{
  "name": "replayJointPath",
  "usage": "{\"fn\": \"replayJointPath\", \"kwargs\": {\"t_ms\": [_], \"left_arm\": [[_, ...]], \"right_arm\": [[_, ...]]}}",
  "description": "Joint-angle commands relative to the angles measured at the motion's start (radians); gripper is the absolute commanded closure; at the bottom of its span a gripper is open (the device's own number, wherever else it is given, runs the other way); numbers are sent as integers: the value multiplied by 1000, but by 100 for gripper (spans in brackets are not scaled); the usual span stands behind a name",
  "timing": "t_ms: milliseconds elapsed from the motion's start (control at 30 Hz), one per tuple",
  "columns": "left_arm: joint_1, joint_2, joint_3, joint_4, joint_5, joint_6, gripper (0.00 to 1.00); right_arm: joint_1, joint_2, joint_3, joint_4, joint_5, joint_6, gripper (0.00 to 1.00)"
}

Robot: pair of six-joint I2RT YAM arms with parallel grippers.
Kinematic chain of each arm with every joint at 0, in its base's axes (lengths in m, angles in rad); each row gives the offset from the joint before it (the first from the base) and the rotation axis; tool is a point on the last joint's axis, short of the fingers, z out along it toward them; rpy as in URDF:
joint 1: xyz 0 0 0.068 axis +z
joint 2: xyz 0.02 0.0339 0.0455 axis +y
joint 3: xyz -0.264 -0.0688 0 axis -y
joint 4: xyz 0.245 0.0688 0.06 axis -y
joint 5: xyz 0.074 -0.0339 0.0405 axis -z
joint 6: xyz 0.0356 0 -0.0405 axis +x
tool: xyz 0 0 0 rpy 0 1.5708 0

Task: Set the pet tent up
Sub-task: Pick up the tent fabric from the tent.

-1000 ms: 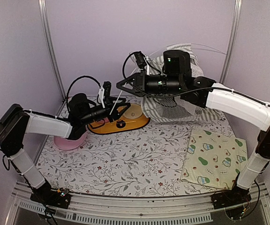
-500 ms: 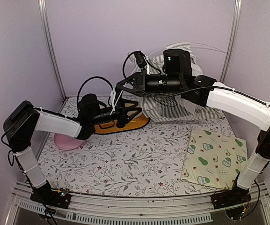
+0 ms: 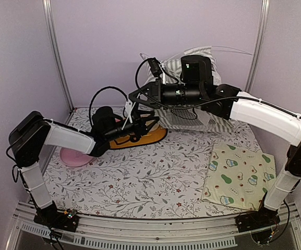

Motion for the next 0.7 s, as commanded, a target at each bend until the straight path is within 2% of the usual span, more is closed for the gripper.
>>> {"fn": "replayJointPath", "kwargs": {"t_ms": [0,167,467,667], "left_arm": [[-1,-77,-75,70,-19,18,57],[-1,-128,-151,96,-45,45,53],[0,-48,-30,32,38,60,51],[-2,-32,-19,22,106,47,51]], "right_arm": [[8,-23,38,24,9,-49,100],[13,-14,45,21,9,-52,100],[24,1,69,0,28,-57,100],[29,6,84,-18,38,-66,100]]}}
